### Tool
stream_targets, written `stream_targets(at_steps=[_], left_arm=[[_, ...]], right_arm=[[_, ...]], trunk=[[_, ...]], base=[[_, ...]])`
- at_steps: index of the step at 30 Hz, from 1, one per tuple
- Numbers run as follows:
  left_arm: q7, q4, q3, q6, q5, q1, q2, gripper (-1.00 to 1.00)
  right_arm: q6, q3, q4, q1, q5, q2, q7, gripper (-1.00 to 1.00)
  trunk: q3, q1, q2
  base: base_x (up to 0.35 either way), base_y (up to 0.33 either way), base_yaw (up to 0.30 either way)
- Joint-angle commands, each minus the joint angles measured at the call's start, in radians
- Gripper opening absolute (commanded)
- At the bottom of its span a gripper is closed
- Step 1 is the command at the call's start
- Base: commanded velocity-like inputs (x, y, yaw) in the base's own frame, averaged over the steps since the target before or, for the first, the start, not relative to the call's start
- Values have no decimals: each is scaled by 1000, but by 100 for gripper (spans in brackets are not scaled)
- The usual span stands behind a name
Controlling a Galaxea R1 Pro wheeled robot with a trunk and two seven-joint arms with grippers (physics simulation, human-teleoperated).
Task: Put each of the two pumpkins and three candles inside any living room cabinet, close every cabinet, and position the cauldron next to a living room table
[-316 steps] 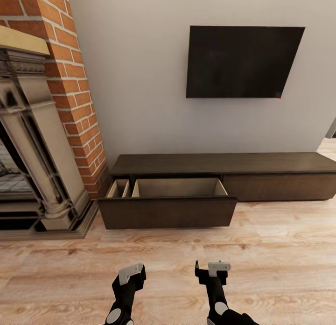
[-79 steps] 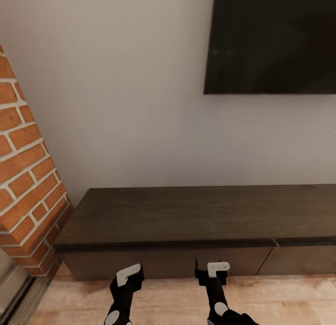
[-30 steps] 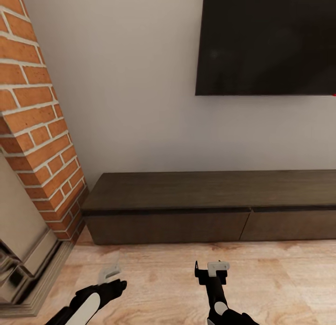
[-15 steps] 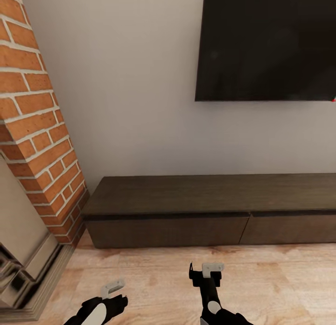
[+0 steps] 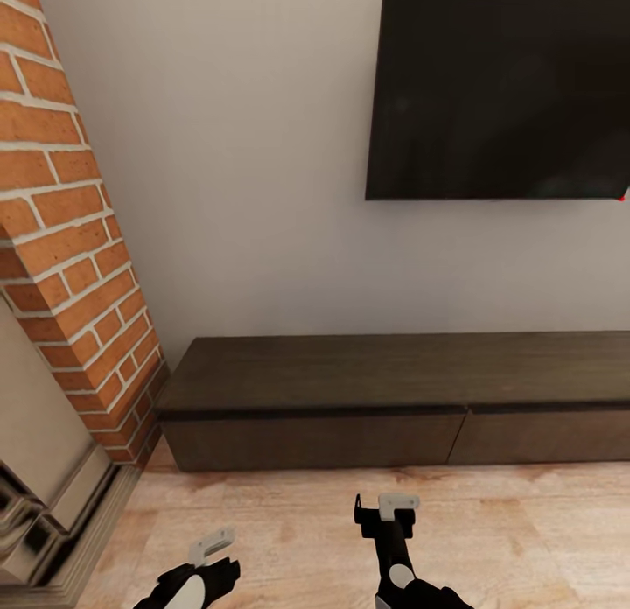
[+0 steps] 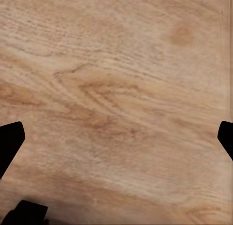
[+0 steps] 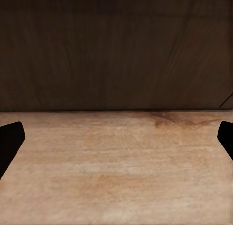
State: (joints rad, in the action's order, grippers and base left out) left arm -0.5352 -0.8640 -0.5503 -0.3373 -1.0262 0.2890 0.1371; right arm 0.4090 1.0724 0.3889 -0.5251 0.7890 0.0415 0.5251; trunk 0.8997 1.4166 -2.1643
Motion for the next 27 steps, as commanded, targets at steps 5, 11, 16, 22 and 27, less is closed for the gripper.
stream_targets(at_steps=[5, 11, 16, 22, 27], left_arm=[[-8, 0, -6, 0, -6, 1, -4, 100], [-8, 11, -8, 1, -6, 1, -10, 100], [-8, 24, -8, 4, -6, 1, -11, 100], [-8, 30, -8, 4, -6, 1, -12, 100], [-8, 31, -8, 5, -6, 1, -16, 100]], right_arm=[[6, 9, 1, -2, 9, -1, 4, 100], [1, 6, -1, -1, 9, 0, 8, 100], [-1, 3, -4, -1, 10, 2, 11, 100], [-2, 2, -9, -1, 10, 3, 13, 100], [-2, 2, -10, -1, 10, 3, 13, 100]], trunk=[[-15, -19, 35], [-34, -42, 77], [-49, -62, 112], [-68, -85, 154], [-84, -104, 189]], base=[[0, 0, 0], [0, 0, 0], [0, 0, 0], [0, 0, 0], [0, 0, 0]])
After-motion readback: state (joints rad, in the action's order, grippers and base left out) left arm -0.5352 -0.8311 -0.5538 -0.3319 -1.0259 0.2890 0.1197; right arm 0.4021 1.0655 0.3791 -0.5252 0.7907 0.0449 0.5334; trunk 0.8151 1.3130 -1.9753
